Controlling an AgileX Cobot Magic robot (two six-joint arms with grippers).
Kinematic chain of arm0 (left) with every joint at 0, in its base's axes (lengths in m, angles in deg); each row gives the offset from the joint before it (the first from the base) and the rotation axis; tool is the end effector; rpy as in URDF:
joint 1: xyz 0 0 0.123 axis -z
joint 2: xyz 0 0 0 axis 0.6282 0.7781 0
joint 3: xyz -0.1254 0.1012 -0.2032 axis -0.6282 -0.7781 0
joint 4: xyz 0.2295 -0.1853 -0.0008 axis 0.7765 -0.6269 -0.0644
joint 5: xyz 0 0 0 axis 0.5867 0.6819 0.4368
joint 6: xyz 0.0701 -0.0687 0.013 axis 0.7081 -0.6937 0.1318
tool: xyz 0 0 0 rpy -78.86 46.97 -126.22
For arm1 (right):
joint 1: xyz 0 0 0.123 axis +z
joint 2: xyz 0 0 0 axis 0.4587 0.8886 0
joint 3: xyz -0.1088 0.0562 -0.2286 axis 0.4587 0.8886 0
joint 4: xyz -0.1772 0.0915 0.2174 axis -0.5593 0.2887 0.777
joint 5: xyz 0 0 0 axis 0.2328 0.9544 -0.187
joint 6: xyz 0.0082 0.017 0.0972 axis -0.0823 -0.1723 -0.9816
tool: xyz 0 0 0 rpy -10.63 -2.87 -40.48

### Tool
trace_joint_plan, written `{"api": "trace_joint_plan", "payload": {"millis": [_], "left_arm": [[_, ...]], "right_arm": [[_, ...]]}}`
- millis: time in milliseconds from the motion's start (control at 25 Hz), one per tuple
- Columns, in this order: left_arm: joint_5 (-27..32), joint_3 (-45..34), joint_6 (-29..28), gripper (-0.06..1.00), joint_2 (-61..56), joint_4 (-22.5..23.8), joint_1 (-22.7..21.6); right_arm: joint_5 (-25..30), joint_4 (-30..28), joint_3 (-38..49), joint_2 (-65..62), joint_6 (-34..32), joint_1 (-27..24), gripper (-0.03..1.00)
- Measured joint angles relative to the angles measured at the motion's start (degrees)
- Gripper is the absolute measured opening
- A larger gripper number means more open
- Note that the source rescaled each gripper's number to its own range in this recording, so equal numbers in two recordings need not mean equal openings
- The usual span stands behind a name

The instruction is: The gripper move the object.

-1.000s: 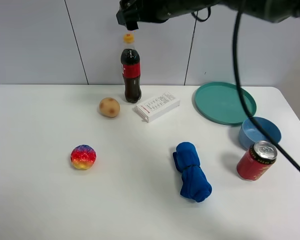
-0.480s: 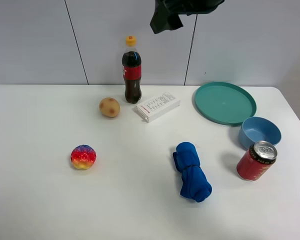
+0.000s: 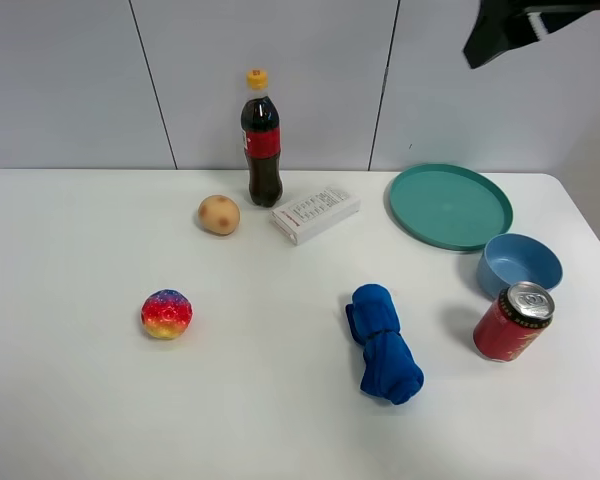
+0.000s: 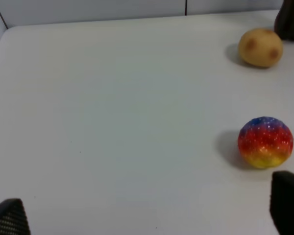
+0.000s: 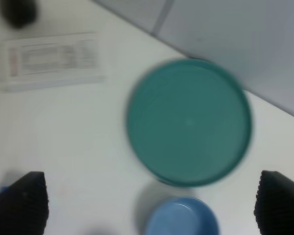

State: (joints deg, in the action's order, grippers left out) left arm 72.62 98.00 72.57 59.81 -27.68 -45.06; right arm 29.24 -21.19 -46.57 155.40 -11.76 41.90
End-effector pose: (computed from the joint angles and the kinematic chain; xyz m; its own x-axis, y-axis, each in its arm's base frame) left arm 0.0648 0.0043 0.2991 -0.4332 0.0073 -0.9013 -0.0604 0.9975 0.0372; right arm 0.3414 0.0824 0.4258 -0.6405 -0.4589 -0.6158 -0.4092 0.8825 -0.2319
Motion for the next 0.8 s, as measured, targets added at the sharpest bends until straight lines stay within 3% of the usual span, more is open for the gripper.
{"api": "trace_joint_plan", "payload": {"millis": [360, 600, 800], "left_arm": [[0.00, 0.00, 0.00, 1.00, 0.00, 0.00, 0.00], [0.00, 0.00, 0.00, 1.00, 0.00, 0.00, 0.00], [0.00, 0.00, 0.00, 1.00, 0.00, 0.00, 0.00]], "right_arm": [[0.35, -1.24, 0.00, -8.50, -3.97, -13.27, 0.58], [0.40, -5.82, 0.00, -15.24, -6.97, -15.42, 0.58], [0.56, -10.47, -0.04, -21.08, -13.09, -15.42, 0.58]]}}
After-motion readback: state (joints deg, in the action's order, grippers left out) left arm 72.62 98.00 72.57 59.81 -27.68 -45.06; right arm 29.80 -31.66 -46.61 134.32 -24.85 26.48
